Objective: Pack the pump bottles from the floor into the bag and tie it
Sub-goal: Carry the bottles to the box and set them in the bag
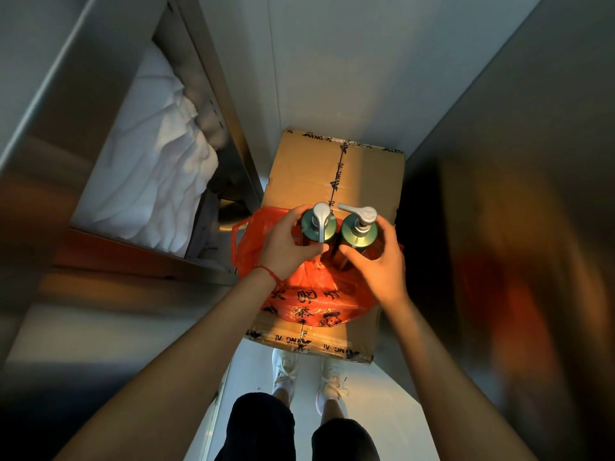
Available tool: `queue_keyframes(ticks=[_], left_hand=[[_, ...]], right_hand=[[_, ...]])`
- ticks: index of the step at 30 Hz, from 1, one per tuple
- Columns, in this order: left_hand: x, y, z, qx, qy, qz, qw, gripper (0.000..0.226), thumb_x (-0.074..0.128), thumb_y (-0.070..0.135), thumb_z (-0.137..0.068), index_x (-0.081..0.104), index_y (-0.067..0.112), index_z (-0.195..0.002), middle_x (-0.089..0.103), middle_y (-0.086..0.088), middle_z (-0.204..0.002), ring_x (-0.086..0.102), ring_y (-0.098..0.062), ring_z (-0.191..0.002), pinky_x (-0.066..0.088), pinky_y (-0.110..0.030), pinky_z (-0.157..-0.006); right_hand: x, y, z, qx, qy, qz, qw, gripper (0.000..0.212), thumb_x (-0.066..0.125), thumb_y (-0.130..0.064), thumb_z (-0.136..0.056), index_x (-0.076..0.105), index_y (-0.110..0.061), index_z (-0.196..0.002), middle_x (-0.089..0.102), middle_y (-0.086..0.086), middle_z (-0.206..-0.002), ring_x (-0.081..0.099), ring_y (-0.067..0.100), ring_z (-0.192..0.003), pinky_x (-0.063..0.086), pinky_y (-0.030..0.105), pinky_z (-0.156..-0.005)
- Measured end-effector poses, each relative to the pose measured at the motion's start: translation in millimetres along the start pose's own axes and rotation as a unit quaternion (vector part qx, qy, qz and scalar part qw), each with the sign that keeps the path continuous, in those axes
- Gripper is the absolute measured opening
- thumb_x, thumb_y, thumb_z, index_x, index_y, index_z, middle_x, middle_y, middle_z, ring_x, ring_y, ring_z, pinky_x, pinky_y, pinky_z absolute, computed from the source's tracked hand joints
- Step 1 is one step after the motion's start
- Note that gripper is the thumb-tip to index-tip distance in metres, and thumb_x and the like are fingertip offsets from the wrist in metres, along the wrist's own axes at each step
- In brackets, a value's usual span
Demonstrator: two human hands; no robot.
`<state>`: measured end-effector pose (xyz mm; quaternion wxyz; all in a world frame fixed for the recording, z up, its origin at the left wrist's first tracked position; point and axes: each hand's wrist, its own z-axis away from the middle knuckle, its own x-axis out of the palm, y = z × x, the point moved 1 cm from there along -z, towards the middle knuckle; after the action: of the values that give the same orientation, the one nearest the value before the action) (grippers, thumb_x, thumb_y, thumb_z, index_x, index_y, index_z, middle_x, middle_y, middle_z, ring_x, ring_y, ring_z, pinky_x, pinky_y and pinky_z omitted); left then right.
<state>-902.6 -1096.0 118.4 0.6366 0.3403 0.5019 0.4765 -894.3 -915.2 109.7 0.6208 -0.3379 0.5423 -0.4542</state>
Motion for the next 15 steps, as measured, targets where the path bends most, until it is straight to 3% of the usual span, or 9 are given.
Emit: queue_keyframes(ticks=[3,5,10,15], left_hand=[[-1,0,2,-0.013,0.001,0.0,1.0,0.07,0.08,0.015,-0.062,0.047,0.021,-0.124,0.055,0.007,-0.111,0.049,-0.012,-0.109,0.041,-0.023,-0.088],[-2,0,4,-0.023,0.003,0.003,1.0,0.071,0.08,0.016,-0.063,0.047,0.022,-0.125,0.054,0.007,-0.111,0.049,-0.011,-0.11,0.041,-0.027,-0.09],[-4,2,7,-0.032,-0.002,0.007,0.999,0.073,0.078,0.016,-0.065,0.043,0.021,-0.129,0.055,0.002,-0.12,0.048,-0.012,-0.114,0.043,-0.033,-0.097],[-6,2,16,-0.023,0.011,0.007,1.0,0.067,0.076,0.015,-0.068,0.045,0.021,-0.127,0.053,0.008,-0.117,0.048,-0.016,-0.117,0.042,-0.033,-0.096]], right_hand=[[-2,-2,2,-0.002,-0.002,0.0,1.0,0.073,0.081,-0.026,-0.065,0.044,-0.026,-0.128,0.052,-0.01,-0.125,0.048,-0.002,-0.114,0.035,0.009,-0.094],[-3,-4,4,-0.004,-0.001,-0.001,1.0,0.071,0.08,-0.023,-0.066,0.045,-0.024,-0.127,0.052,-0.012,-0.124,0.047,-0.01,-0.111,0.034,0.002,-0.09],[-6,-8,5,0.004,0.004,0.008,1.0,0.075,0.08,-0.021,-0.067,0.043,-0.017,-0.131,0.052,0.0,-0.133,0.048,0.011,-0.121,0.037,0.024,-0.101],[-12,-13,15,0.015,0.015,0.015,1.0,0.073,0.079,-0.026,-0.067,0.043,-0.021,-0.13,0.053,-0.001,-0.131,0.049,0.011,-0.12,0.037,0.029,-0.103]])
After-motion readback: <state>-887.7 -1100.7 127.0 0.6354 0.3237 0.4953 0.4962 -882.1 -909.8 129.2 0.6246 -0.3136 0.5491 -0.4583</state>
